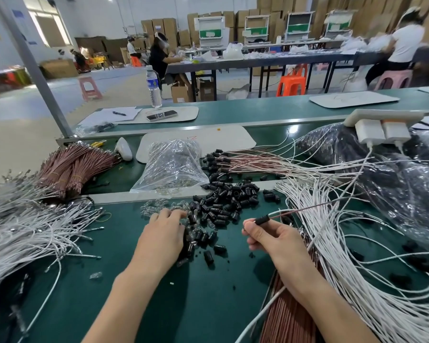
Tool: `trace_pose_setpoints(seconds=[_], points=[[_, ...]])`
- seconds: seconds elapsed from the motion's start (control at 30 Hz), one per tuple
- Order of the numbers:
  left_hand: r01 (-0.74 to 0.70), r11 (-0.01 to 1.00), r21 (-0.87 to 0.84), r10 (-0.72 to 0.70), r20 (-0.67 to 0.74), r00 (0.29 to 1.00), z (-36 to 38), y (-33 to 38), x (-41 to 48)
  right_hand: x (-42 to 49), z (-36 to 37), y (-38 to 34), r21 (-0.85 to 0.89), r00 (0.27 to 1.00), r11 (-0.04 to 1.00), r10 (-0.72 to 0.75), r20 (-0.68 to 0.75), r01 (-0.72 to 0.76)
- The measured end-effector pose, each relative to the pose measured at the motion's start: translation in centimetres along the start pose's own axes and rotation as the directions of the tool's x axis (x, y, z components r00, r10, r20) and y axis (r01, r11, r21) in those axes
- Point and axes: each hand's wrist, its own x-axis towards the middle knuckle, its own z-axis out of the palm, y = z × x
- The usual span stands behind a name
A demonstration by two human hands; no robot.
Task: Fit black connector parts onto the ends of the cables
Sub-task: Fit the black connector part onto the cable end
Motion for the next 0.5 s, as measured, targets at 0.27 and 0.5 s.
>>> trace_pose_setpoints(seconds=[0.27,0.5], points=[[0.002,0.997,0.079,-0.002,0.000,1.000,-0.4,-0.5,1.4,0.5,-0.5,-0.3,0.309,0.994,0.945,0.106,0.035,-0.111],[-0.191,0.799,-0.569,-0.015,-0.338,0.941,-0.3,2.2,-1.4,0.8,-1.0,-0.2,0.455,0.980,0.869,0.172,0.095,-0.197]])
